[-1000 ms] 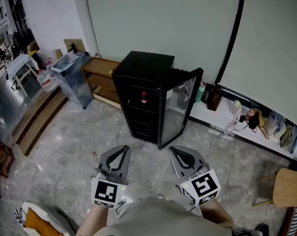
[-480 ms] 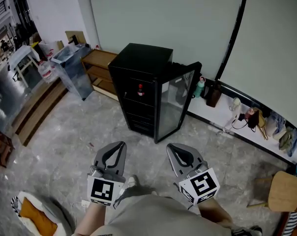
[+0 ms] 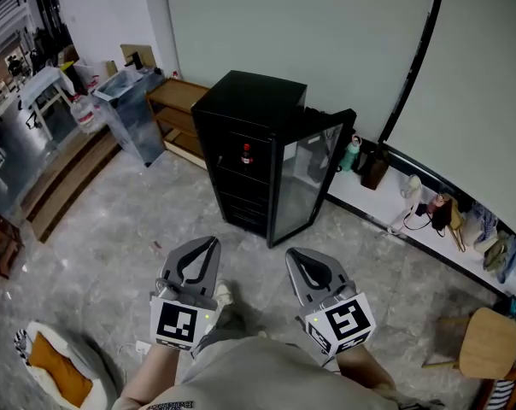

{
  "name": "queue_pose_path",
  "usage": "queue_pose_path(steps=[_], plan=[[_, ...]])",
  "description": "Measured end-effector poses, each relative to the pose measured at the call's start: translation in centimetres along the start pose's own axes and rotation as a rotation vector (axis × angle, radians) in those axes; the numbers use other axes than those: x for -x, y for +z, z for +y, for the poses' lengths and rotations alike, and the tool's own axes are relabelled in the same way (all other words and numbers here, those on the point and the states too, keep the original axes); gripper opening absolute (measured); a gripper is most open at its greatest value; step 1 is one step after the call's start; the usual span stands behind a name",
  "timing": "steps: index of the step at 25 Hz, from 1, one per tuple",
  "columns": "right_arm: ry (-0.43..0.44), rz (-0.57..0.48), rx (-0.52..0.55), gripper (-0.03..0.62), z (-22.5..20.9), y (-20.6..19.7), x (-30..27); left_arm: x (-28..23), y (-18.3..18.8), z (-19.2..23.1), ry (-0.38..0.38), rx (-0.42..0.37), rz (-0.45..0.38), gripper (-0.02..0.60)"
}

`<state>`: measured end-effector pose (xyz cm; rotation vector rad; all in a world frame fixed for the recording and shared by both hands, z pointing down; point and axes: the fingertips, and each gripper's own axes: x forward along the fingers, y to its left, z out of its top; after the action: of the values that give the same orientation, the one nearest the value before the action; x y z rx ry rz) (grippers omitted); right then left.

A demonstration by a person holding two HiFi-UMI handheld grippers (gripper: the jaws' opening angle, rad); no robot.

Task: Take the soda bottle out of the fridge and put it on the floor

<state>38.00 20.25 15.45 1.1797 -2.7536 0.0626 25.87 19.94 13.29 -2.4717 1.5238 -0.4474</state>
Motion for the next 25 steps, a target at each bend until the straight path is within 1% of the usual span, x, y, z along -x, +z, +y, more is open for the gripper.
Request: queue_pose_path(steps=[7, 10, 13, 15, 19, 25], plan=[[0.015, 0.029, -0.003, -0.004, -0.2, -1.3, -2.3, -1.6, -1.5, 0.6, -0.029, 0.021, 0.010, 0.008], [0.020, 0.038, 0.000, -0.003, -0.1, -1.4, -3.9, -2.2, -2.6, 1.7, -0.034, 0.034, 0.017, 0.008], [0.023, 0.055, 0.013, -0.003, -0.1, -1.6, -5.8, -3.0, -3.5, 3.1, -0.040, 0.032, 0.023, 0.008], [0.025, 0.066, 0.017, -0.003, -0.3, -1.8, -7.4, -3.8, -4.1, 4.3, -0.038, 0.031, 0.022, 0.008], [0.037, 0.085, 0.027, -0.003, -0.6, -1.9, -11.5, -6.0, -5.0, 7.5, -0.037, 0.062, 0.009, 0.008], [0.033, 0.109, 0.035, -0.003, -1.5, -1.1, -18.9, -9.8, -5.9, 13.4, -0.053, 0.037, -0.004, 0.008]])
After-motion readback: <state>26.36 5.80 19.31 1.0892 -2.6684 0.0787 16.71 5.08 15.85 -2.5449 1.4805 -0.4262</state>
